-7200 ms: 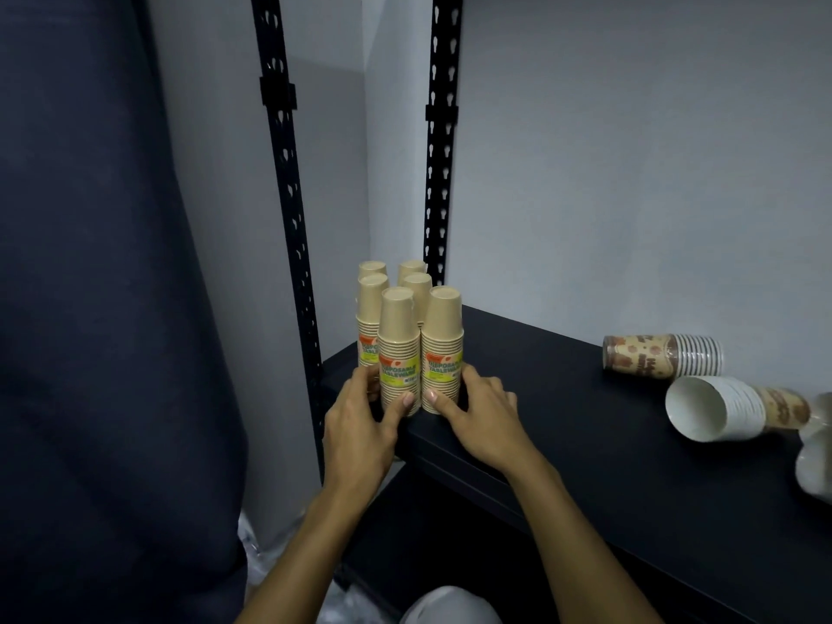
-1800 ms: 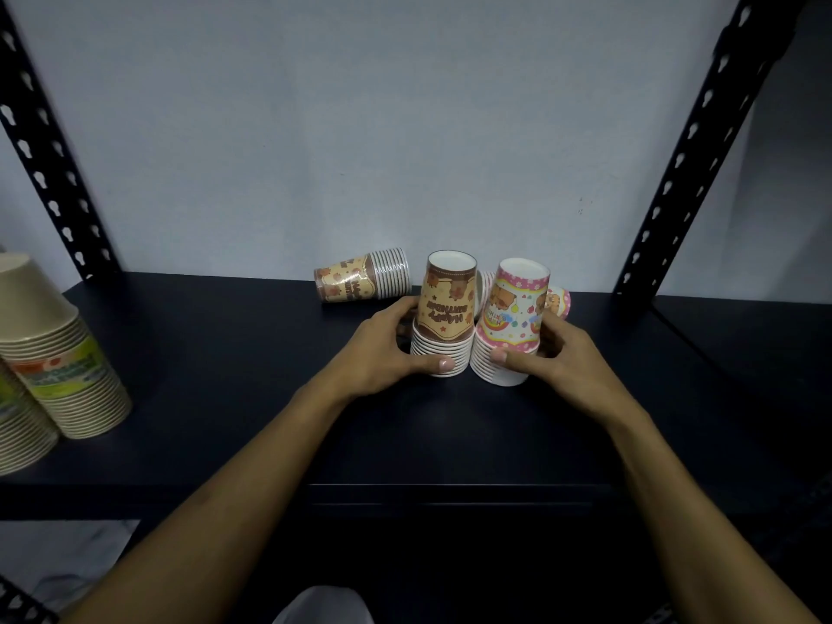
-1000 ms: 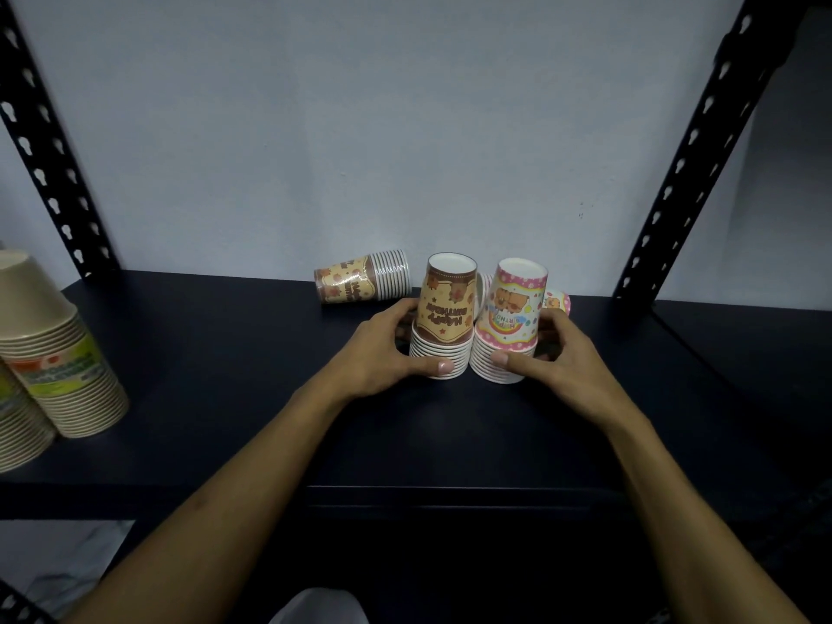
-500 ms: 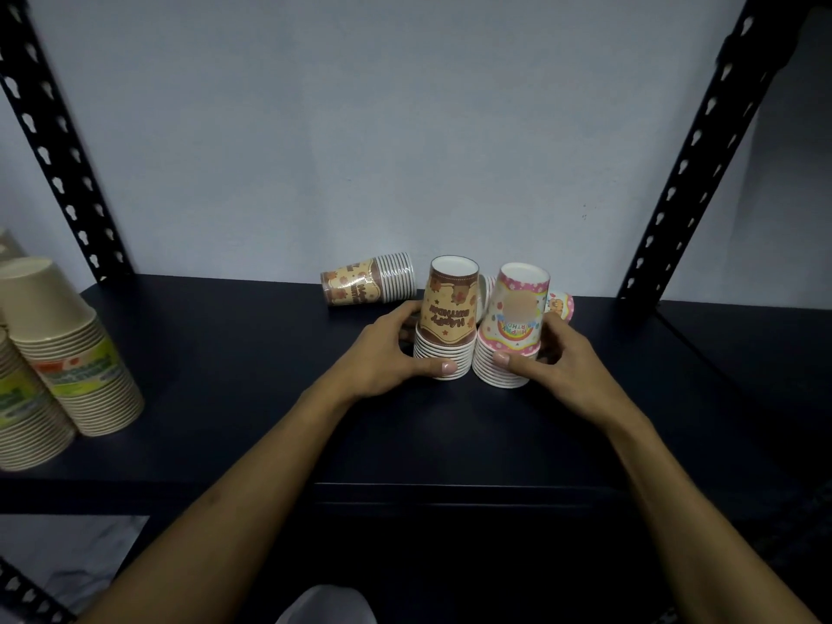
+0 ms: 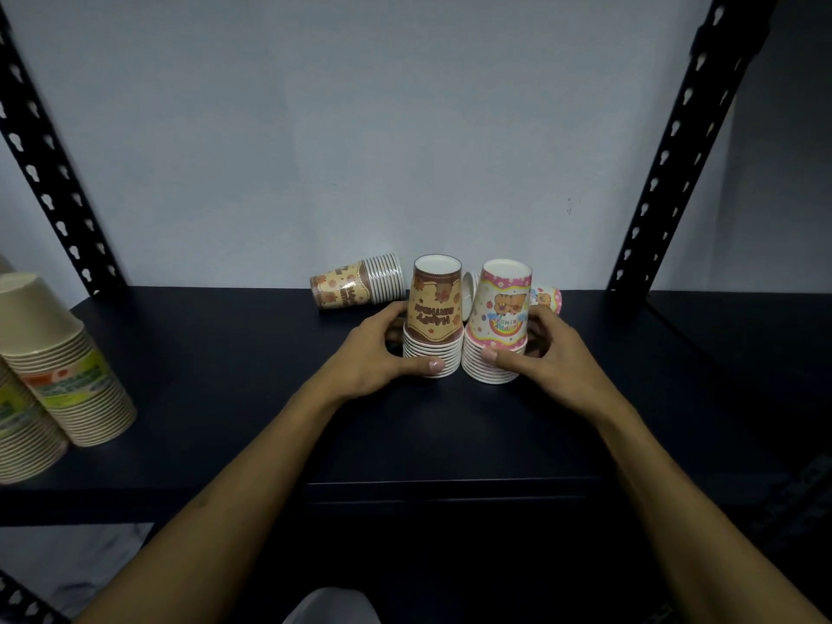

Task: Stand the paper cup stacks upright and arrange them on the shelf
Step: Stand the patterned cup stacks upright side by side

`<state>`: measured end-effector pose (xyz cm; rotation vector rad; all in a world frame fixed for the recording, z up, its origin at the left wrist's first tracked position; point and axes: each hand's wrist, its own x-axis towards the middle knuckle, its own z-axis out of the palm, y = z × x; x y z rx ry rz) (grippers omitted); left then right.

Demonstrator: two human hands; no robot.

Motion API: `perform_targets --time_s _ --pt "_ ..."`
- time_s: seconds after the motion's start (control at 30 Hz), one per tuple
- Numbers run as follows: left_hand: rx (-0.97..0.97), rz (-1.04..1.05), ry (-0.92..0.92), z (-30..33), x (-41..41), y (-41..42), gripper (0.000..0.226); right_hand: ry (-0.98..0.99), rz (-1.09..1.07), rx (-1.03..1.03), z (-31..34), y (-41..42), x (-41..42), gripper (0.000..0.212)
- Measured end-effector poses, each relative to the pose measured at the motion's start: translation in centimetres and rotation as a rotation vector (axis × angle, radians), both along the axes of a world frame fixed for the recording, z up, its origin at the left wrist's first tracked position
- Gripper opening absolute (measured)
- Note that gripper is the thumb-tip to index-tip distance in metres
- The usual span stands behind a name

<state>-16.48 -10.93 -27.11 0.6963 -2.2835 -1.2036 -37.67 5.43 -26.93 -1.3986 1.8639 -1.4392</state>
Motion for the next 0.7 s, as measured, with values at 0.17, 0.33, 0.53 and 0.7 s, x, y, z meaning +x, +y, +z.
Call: perform_targets --time_s 0.17,0.33,0.53,0.7 --pt "-0.015 0.003 -0.006 0.0 -0.1 0.0 0.084 -0.012 0.009 0.001 0.0 0.1 0.0 0.065" --pt "-0.04 0.008 -0.01 -0.1 0.0 0.0 0.087 -0.008 0.007 -0.016 0.1 0.3 0.3 0.064" --pt "-0.094 0.014 -0.018 -0.1 -0.1 0.8 0.088 0.02 -0.038 -0.029 -0.1 1.5 1.1 0.063" --pt "-0.125 -0.01 -0.028 0.0 -0.7 2.8 0.083 0.05 -0.139 -0.025 -0.3 4.2 1.5 0.058"
